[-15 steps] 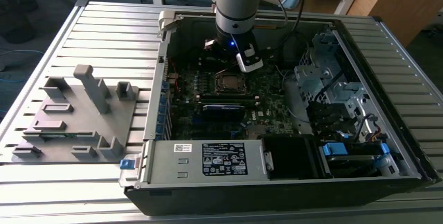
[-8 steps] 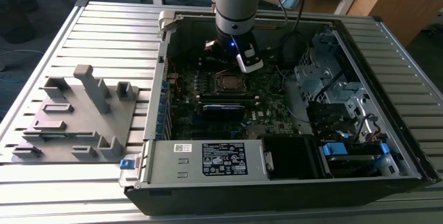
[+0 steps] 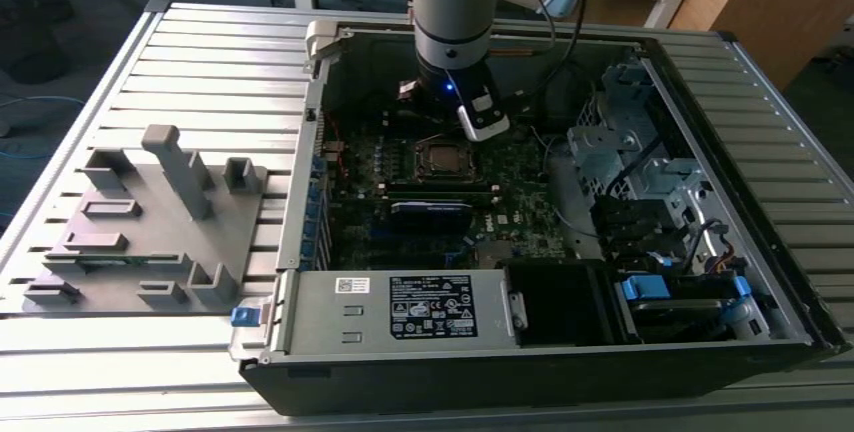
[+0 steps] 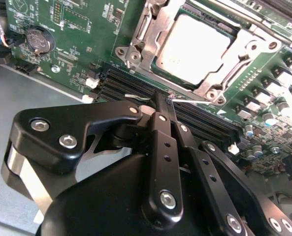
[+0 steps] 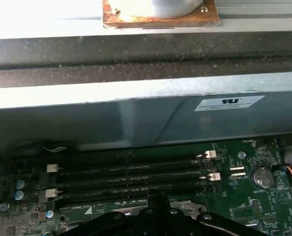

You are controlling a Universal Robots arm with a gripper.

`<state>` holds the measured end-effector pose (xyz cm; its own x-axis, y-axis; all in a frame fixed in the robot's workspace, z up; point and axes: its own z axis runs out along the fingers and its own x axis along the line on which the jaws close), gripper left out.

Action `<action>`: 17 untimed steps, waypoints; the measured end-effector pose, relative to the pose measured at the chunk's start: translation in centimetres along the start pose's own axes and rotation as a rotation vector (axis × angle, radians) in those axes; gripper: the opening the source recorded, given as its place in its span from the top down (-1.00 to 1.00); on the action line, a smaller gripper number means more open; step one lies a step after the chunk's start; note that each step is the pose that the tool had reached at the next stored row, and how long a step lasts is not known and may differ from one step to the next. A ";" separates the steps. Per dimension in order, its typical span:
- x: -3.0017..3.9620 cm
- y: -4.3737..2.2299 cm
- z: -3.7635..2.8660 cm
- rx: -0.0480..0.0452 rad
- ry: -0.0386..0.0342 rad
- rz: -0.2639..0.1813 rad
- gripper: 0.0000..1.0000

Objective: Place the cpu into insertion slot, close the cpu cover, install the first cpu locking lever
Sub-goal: 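Close the cpu cover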

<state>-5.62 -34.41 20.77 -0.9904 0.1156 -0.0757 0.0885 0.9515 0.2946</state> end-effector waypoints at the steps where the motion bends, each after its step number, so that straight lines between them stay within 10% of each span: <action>1: 0.00 0.00 0.00 -0.0001 -0.0013 0.000 0.80; 8: 0.01 -0.01 0.02 -0.0009 -0.0047 0.002 0.80; 17: 0.03 -0.09 0.28 0.0060 -0.0406 0.102 0.80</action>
<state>-5.63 -34.42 20.47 -0.9712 0.2230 -0.0843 0.1891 0.9359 0.2971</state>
